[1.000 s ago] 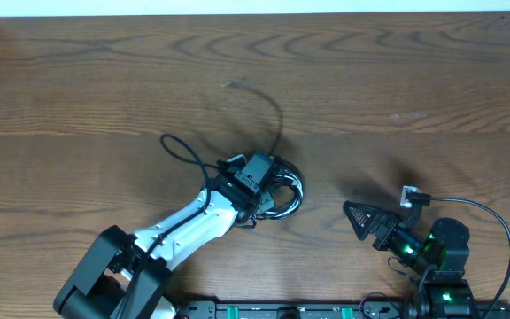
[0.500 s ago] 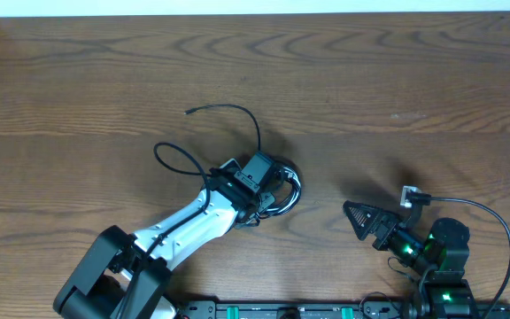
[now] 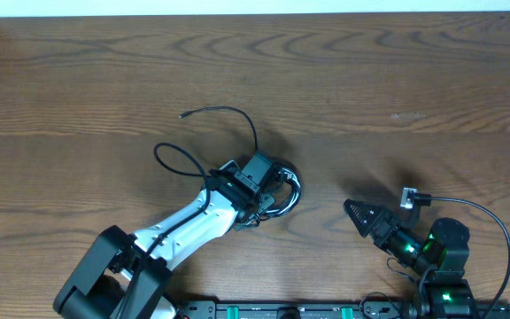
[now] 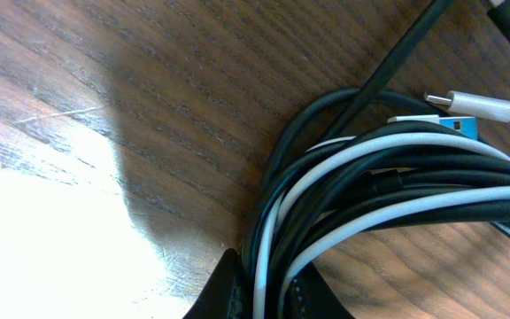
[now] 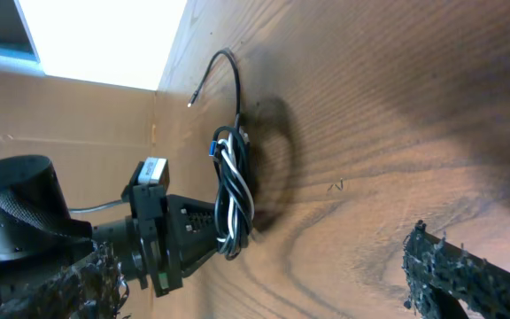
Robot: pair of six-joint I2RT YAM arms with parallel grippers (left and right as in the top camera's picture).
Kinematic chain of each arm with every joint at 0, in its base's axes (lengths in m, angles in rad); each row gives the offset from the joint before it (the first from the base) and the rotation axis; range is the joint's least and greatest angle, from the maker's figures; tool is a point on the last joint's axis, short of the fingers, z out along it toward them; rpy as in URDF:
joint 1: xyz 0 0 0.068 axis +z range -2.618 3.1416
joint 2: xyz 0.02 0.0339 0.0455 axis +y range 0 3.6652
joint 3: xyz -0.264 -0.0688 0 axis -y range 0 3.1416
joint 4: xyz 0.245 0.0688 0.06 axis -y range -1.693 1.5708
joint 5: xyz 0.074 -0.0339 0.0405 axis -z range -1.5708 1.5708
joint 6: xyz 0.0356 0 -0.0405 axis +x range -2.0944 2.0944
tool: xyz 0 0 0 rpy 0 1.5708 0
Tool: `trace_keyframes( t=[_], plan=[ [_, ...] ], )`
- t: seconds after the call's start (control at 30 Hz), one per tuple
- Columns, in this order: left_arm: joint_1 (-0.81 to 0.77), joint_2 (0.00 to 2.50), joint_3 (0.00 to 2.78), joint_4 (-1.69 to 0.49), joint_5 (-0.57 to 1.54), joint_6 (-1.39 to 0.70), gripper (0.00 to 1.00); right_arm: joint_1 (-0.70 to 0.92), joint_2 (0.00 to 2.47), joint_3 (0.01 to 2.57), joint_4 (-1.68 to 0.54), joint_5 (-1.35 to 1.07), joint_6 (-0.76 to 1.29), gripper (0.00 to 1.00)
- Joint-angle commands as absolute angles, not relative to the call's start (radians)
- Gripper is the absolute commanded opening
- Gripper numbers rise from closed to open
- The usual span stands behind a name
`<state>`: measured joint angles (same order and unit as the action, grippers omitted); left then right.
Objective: Untangle cables
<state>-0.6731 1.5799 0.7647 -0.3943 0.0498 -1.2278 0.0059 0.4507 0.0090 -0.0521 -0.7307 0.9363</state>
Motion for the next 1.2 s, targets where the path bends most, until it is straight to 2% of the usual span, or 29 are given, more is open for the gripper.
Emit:
trace_keyframes(
  t=[0.0, 0.07, 0.17, 0.3, 0.37, 0.5, 0.67, 0.73, 0.93, 1.17],
  plan=[
    [-0.673, 1.568, 0.765, -0.395, 0.017, -1.198, 0.08, 0.015, 0.452, 0.006, -0.035, -0.731, 0.756, 0.99],
    [-0.673, 1.568, 0.765, -0.39, 0.011, -1.198, 0.08, 0.015, 0.452, 0.006, -0.012, -0.755, 0.653, 0.99],
    [-0.673, 1.568, 0.765, -0.384, 0.012, -1.2, 0.08, 0.015, 0.452, 0.024, 0.012, -0.815, 0.654, 0.98],
    [-0.673, 1.567, 0.765, -0.332, 0.058, -1.192, 0.08, 0.015, 0.452, 0.094, 0.006, -0.883, 0.664, 0.88],
    [-0.673, 1.565, 0.765, -0.252, 0.122, -1.094, 0.07, 0.015, 0.452, 0.135, 0.007, -0.916, 0.68, 0.85],
    [-0.673, 1.545, 0.765, -0.101, 0.229, -0.76, 0.08, 0.015, 0.452, 0.165, 0.007, -0.946, 0.673, 0.82],
    [-0.673, 1.503, 0.765, -0.093, 0.228, -0.56, 0.08, 0.015, 0.452, 0.165, -0.068, -0.914, 0.589, 0.79],
    [-0.673, 1.492, 0.765, -0.099, 0.228, -0.55, 0.08, 0.015, 0.452, 0.165, -0.098, -0.873, 0.567, 0.75],
    [-0.673, 1.487, 0.765, -0.103, 0.228, -0.551, 0.08, 0.015, 0.452, 0.165, -0.102, -0.883, 0.63, 0.55],
    [-0.673, 1.487, 0.765, -0.102, 0.272, -0.563, 0.08, 0.102, 0.452, 0.16, -0.101, -0.852, 0.669, 0.58]
  ],
)
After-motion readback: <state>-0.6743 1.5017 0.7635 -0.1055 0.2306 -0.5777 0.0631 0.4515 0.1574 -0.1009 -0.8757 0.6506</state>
